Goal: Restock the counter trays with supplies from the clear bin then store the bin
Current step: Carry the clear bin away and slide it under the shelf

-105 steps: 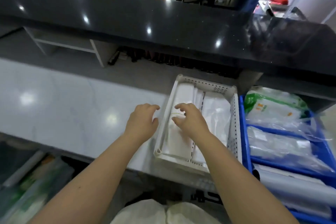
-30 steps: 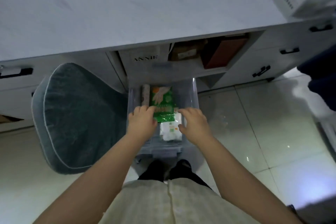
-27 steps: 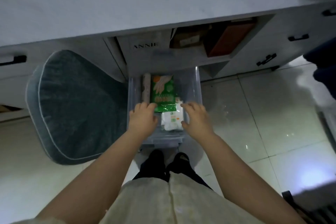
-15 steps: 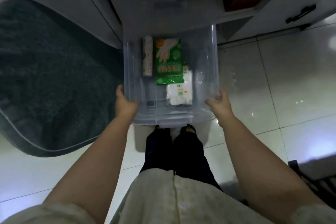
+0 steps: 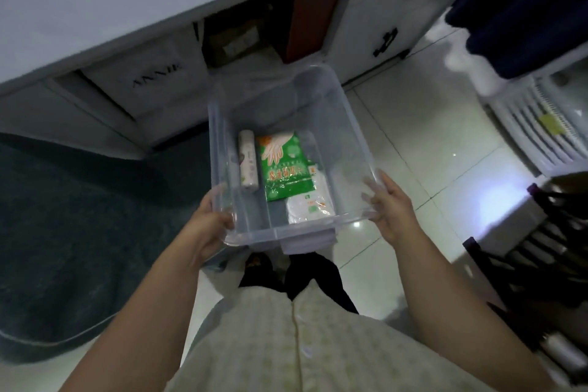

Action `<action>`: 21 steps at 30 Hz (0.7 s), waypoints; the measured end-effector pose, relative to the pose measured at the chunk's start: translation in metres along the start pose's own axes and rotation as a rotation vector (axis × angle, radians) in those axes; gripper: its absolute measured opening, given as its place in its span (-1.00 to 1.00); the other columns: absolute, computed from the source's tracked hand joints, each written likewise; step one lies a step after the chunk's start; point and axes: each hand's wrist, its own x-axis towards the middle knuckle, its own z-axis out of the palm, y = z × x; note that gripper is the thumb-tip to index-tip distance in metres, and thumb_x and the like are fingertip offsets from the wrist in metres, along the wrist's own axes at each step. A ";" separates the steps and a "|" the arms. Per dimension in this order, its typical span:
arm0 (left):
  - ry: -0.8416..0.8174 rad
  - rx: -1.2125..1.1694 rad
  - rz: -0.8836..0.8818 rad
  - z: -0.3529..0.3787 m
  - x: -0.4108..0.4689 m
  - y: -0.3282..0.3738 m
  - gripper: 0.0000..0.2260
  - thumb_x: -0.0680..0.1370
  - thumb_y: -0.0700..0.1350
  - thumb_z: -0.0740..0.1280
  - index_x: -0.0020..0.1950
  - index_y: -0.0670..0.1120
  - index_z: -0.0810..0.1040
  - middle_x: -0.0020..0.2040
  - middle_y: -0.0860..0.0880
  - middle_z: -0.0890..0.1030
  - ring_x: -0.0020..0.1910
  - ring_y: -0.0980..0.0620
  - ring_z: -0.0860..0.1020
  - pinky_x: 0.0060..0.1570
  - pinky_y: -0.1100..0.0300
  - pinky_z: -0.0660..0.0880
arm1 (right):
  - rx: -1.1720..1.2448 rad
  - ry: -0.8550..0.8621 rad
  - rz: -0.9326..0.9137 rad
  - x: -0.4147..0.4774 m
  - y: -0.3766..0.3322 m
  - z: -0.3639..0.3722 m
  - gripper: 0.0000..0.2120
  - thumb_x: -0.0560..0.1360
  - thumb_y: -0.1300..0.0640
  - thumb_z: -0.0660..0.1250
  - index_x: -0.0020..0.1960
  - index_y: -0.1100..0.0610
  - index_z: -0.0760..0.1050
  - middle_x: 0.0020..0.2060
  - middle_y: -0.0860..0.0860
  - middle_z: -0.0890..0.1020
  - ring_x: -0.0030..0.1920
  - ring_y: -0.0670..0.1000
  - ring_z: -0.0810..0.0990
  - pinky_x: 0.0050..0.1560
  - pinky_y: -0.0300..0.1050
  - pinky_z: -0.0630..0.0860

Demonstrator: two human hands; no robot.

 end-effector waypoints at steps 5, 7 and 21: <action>-0.262 0.153 0.049 0.103 -0.018 0.052 -0.41 0.46 -0.50 0.12 0.22 0.15 0.45 0.01 -0.13 0.52 -0.20 -0.10 0.53 -0.37 0.09 0.55 | 0.303 0.201 -0.154 -0.042 -0.024 -0.078 -0.40 0.47 0.35 0.30 0.35 -0.18 0.37 0.24 -0.12 0.56 0.03 -0.07 0.59 -0.14 -0.03 0.42; -0.386 0.246 0.113 0.152 -0.027 0.071 -0.43 0.45 -0.48 0.14 0.16 0.16 0.48 0.06 -0.14 0.52 -0.12 -0.17 0.53 -0.16 -0.10 0.55 | 0.391 0.303 -0.229 -0.051 -0.041 -0.107 -0.36 0.45 0.41 0.29 0.33 -0.20 0.38 0.23 -0.09 0.56 0.05 -0.02 0.58 -0.07 0.08 0.42; -0.748 0.164 0.519 0.489 -0.085 0.133 -0.14 0.29 -0.46 0.22 0.48 0.18 0.23 0.38 -0.18 0.37 0.14 -0.30 0.48 -0.25 -0.11 0.56 | 0.658 0.357 -0.655 -0.044 -0.222 -0.354 -0.39 0.48 0.44 0.18 0.31 -0.17 0.43 0.23 -0.04 0.58 -0.06 0.02 0.51 -0.26 -0.06 0.46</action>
